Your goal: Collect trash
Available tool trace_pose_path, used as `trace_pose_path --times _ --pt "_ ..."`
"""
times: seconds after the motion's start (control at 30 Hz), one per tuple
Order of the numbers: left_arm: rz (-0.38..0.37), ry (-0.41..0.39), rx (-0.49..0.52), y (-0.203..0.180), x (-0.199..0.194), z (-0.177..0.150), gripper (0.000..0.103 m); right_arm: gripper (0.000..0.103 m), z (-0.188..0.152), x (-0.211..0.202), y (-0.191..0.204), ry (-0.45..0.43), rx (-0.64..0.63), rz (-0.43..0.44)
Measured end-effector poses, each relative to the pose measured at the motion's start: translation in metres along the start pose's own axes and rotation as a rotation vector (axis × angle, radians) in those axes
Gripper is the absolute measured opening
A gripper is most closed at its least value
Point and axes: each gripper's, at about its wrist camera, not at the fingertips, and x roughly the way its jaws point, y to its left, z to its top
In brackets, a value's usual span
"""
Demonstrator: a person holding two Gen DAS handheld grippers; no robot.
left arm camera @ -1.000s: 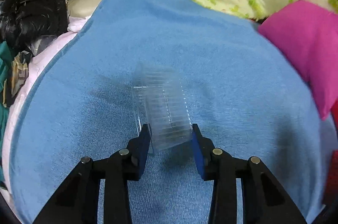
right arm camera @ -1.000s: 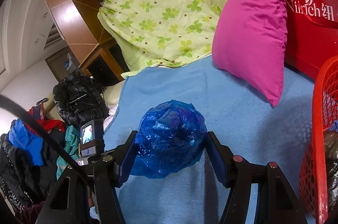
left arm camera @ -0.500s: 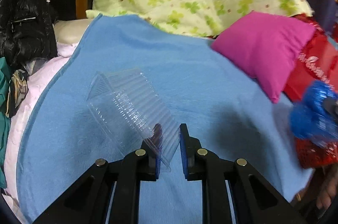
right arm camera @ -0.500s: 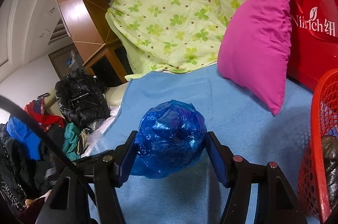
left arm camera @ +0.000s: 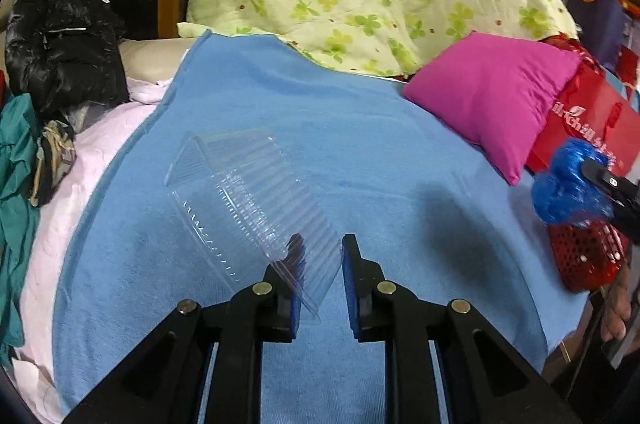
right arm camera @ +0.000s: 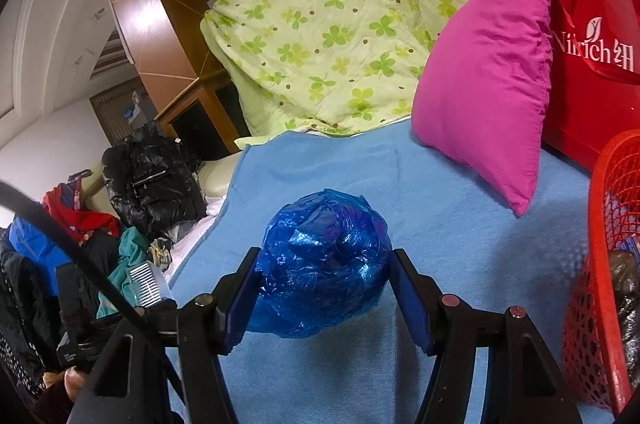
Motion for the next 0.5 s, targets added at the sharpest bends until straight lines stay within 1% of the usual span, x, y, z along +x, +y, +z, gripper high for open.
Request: trace_pose_path --times 0.1,0.13,0.2,0.23,0.27,0.33,0.43,0.5 --pt "-0.076 0.043 0.019 -0.005 0.005 -0.01 0.02 0.066 0.001 0.004 0.002 0.01 -0.008 0.005" --pt "-0.088 0.062 0.039 -0.01 0.008 -0.014 0.02 0.066 0.002 0.006 0.001 0.013 -0.011 0.005" --pt "-0.106 0.107 0.106 -0.027 0.015 -0.02 0.025 0.066 0.002 0.008 0.002 0.021 -0.012 0.004" --pt "-0.112 0.124 0.133 -0.034 0.019 -0.022 0.037 0.066 0.001 0.01 0.002 0.023 -0.01 0.001" --pt "-0.113 0.132 0.166 -0.043 0.02 -0.024 0.055 0.066 0.001 0.011 0.002 0.025 -0.008 -0.001" --pt "-0.099 0.102 0.21 -0.054 0.016 -0.024 0.069 0.067 0.001 0.011 0.0 0.026 -0.004 -0.004" --pt "-0.111 0.066 0.237 -0.061 0.005 -0.019 0.069 0.067 0.002 0.011 0.0 0.025 -0.006 -0.008" --pt "-0.103 0.042 0.237 -0.058 -0.001 -0.013 0.069 0.067 0.003 0.011 -0.001 0.025 0.0 -0.012"
